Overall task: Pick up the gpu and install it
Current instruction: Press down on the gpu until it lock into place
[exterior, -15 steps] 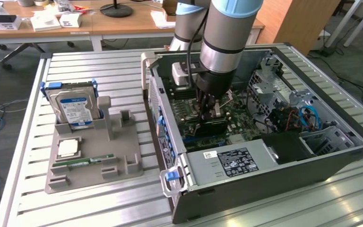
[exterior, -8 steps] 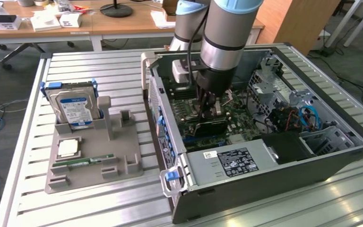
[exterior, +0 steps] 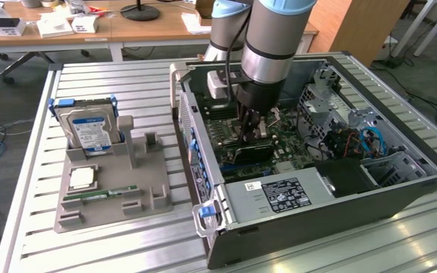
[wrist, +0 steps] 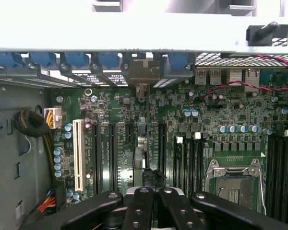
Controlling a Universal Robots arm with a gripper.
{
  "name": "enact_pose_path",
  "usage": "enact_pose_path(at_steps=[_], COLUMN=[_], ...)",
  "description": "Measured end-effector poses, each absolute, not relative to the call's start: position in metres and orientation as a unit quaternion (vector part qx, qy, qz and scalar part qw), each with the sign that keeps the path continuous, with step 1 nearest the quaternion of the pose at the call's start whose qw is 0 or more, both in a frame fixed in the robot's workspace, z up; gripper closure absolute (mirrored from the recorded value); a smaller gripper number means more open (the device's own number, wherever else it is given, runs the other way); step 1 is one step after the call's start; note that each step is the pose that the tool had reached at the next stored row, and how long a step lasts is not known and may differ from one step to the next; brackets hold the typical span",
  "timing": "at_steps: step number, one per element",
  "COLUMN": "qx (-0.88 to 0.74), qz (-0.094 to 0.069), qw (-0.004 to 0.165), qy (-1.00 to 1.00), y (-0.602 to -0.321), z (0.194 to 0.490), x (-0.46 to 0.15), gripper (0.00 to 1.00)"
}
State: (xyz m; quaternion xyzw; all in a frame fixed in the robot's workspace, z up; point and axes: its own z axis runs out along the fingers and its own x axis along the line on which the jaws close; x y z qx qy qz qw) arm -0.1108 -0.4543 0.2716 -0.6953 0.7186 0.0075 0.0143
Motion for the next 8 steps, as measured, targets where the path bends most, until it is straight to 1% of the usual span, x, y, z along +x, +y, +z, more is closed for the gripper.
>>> enact_pose_path(at_steps=[8], qx=[-0.695], qz=[0.007], qw=[0.015], qy=[0.719], y=[-0.451], z=[0.272], x=[-0.125], gripper=[0.89])
